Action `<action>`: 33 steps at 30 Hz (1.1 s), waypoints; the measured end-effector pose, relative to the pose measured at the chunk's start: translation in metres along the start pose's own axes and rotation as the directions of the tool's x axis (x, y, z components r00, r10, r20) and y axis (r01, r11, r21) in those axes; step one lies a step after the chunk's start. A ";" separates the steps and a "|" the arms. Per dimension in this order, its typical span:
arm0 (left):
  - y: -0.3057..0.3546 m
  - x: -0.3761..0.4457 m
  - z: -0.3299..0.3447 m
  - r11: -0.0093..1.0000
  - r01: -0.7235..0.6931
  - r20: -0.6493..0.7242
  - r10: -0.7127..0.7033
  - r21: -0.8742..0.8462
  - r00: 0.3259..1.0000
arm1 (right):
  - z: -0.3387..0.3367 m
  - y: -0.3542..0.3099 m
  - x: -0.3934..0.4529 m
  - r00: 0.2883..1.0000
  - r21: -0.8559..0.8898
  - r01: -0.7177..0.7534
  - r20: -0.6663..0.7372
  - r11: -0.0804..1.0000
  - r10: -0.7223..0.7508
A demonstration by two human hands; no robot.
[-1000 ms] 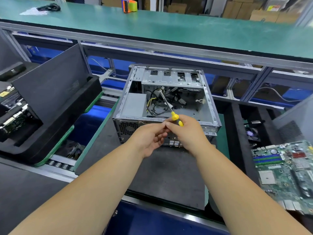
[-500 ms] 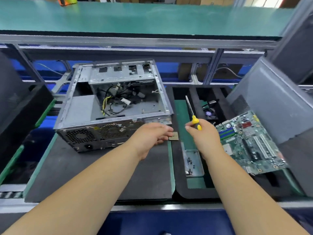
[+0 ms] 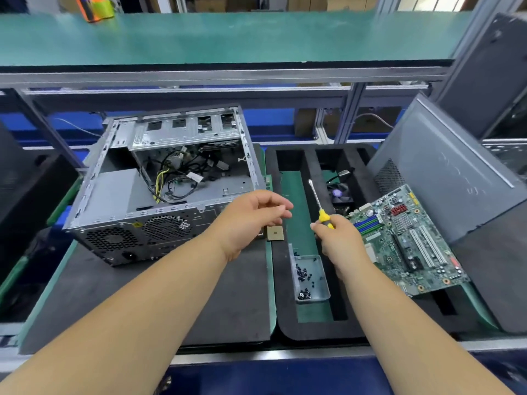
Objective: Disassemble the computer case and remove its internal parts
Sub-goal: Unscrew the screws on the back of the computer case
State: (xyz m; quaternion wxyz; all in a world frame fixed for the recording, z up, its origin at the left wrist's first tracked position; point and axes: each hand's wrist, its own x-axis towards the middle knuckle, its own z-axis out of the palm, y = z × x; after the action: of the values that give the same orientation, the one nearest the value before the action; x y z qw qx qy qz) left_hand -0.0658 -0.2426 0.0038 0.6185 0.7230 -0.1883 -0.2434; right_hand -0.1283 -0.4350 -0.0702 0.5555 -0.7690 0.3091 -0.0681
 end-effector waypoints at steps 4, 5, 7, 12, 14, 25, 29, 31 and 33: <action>0.016 -0.009 -0.022 0.998 -0.067 -0.059 0.067 0.007 0.996 | 0.015 -0.020 -0.009 0.998 0.024 0.043 0.042 0.999 -0.044; 0.020 -0.012 -0.030 0.996 -0.082 -0.071 0.083 0.016 0.994 | 0.021 -0.025 -0.013 0.998 0.035 0.051 0.044 0.998 -0.052; 0.026 -0.020 -0.049 0.992 -0.111 -0.106 0.118 0.066 0.987 | 0.034 -0.034 -0.022 0.997 0.057 0.065 0.037 0.996 -0.067; 0.016 -0.038 -0.114 0.936 -0.122 -0.200 0.196 0.331 0.960 | 0.080 -0.054 -0.054 0.997 0.110 0.073 0.017 0.991 -0.075; 0.007 -0.042 -0.142 0.870 -0.118 -0.176 0.227 0.479 0.958 | 0.101 -0.059 -0.070 0.997 0.126 0.072 0.015 0.989 -0.074; -0.030 -0.030 -0.201 0.410 -0.115 0.089 0.081 0.905 0.993 | 0.179 -0.038 -0.135 0.993 0.091 -0.064 0.109 0.994 0.054; -0.036 -0.020 -0.195 0.351 -0.098 0.106 -0.002 0.931 0.994 | 0.189 -0.018 -0.134 0.982 0.051 -0.103 0.162 0.993 0.093; -0.036 -0.015 -0.196 0.352 -0.078 0.105 -0.057 0.933 0.993 | 0.193 -0.011 -0.131 0.979 0.058 -0.124 0.168 0.991 0.113; -0.037 -0.012 -0.198 0.367 -0.078 0.113 -0.075 0.927 0.991 | 0.196 -0.006 -0.129 0.976 0.075 -0.153 0.166 0.985 0.139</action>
State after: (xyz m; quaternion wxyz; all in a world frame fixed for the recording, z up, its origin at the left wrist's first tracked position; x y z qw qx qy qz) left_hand 0.0389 -0.0705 -0.0078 0.0905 0.9270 -0.3347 -0.1432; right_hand -0.1413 -0.2035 -0.1070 0.6151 -0.7221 0.3157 0.0217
